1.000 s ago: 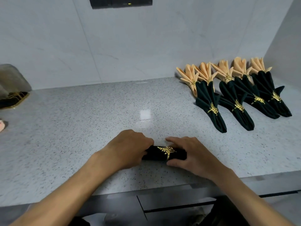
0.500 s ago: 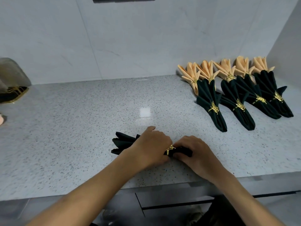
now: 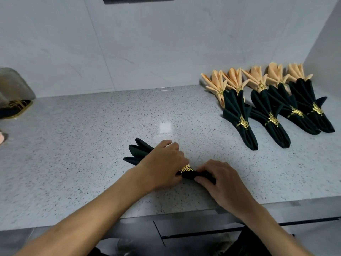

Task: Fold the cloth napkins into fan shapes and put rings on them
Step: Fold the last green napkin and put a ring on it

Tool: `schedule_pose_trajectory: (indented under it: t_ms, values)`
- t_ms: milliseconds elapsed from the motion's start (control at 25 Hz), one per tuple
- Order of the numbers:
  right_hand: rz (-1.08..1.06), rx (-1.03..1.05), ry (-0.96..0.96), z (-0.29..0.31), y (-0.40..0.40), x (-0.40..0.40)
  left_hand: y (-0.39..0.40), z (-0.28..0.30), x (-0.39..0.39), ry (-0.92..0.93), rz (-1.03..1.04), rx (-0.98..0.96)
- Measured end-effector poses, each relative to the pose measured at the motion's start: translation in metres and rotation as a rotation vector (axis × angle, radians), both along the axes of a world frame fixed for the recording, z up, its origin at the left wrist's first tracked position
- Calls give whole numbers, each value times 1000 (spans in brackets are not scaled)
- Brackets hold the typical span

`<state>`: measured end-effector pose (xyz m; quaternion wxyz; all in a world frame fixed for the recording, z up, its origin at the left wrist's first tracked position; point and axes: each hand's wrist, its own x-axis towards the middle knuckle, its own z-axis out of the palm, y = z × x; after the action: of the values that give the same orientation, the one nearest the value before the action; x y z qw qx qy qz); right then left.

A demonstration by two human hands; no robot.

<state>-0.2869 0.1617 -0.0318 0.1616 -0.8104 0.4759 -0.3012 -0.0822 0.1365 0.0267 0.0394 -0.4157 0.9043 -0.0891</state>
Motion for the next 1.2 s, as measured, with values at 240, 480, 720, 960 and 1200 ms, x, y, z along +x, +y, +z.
schedule_pose_trajectory:
  t_ms: [240,480,720,960,1200]
  values:
    - [-124,26,-7,5,14,10,-5,-1,2,-64,-106,-77]
    - [-270,0,-51,0,49,40,24,-17,16,450,65,-216]
    - [-273,167,-203,16,-2,12,46,-48,24,1056,626,104]
    - [45,347,-339,23,-47,22,7,-39,3,1250,353,390]
    - [-99,146,-282,8,-51,11,-1,-44,29,1122,398,221]
